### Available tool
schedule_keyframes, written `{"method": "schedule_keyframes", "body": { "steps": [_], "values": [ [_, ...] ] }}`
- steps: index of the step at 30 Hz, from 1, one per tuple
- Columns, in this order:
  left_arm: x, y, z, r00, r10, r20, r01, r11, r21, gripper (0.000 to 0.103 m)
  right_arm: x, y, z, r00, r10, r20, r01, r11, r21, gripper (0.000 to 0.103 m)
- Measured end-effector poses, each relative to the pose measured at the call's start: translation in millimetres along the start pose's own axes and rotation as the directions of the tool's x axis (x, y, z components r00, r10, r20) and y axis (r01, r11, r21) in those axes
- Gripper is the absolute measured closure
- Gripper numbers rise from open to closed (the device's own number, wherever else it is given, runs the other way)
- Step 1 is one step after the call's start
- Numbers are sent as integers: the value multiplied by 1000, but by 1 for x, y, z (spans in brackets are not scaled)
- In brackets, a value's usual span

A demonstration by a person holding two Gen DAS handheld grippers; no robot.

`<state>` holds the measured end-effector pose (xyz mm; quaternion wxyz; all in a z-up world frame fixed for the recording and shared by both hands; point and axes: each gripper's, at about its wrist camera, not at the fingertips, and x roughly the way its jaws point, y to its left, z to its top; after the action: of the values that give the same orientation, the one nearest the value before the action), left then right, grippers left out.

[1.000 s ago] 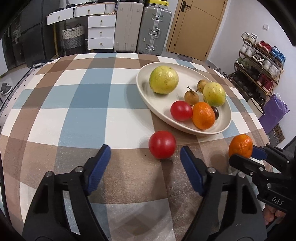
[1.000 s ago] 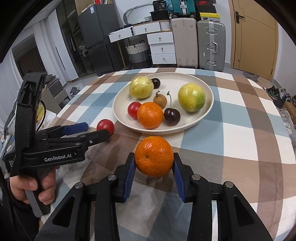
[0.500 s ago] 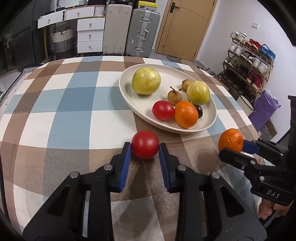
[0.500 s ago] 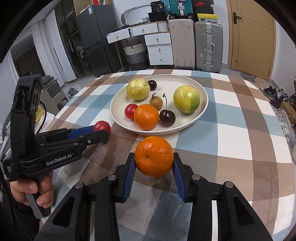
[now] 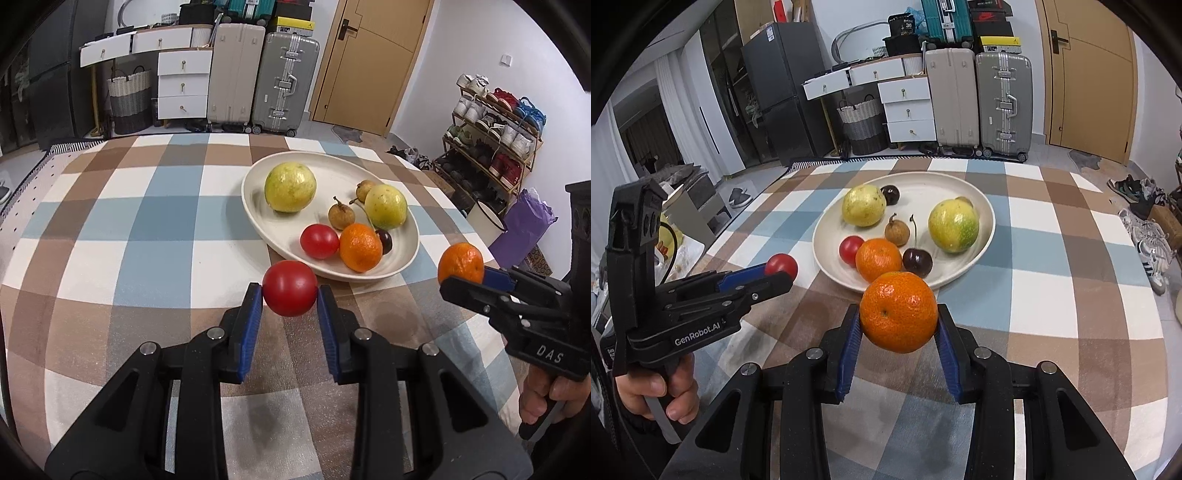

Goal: Organize fruits
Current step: 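Carry the orange and red tomato over the cream plate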

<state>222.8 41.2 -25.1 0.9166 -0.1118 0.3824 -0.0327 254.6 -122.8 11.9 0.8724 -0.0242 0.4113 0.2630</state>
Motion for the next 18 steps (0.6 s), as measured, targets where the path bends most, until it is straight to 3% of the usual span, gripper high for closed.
{"method": "schedule_keyframes", "body": {
  "steps": [18],
  "values": [
    [-5, -15, 26, 999, -1, 34, -1, 999, 42, 75, -1, -9, 33, 999, 13, 38, -14, 1000, 21, 63]
  ]
}}
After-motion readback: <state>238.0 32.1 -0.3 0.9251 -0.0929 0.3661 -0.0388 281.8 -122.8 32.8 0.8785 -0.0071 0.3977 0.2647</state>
